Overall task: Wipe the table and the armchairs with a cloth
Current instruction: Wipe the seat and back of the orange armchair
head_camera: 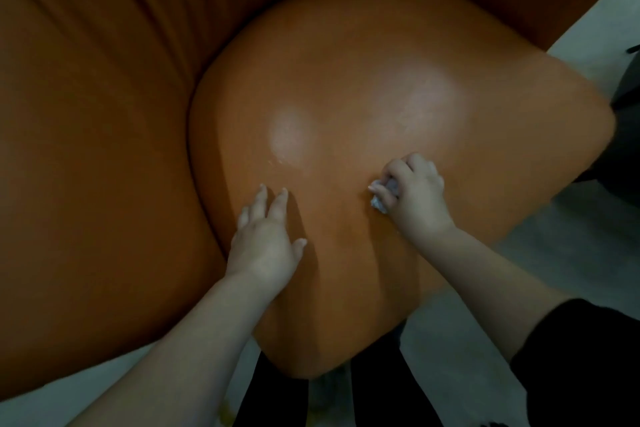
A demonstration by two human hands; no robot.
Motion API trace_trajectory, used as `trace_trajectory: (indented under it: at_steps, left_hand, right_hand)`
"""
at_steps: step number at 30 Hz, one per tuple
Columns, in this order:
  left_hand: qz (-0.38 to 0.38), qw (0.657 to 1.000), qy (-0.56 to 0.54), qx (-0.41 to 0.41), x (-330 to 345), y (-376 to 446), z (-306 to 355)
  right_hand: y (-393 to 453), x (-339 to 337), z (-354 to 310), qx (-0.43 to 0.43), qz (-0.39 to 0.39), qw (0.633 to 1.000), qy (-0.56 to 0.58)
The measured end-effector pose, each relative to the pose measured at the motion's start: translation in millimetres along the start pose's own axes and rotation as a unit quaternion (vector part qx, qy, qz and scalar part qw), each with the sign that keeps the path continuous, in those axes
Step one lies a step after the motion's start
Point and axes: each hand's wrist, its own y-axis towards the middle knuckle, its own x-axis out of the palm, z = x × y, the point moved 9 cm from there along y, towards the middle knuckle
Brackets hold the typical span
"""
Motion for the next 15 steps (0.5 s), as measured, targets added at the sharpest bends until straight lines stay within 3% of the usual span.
trace_trajectory:
  at_steps: [3,8,15]
  left_hand:
    - [-0.005,1.000,-0.003,0.006,-26.0,-24.3,16.0]
    - [0.031,0.995,0.036,0.088,-84.6,-71.9,60.7]
    - [0.056,0.986,0.099,0.122,-172.7,-126.0,89.7]
  right_hand:
    - [-11.2,-24.4,-17.2,0.002,-0.003,1.000,0.018]
    - [-36.5,-87.8,-35.8,0.047,0.012,0.996,0.069]
    - [-56.3,-188.0,-87.3,0.037,0.028,0.994,0.103]
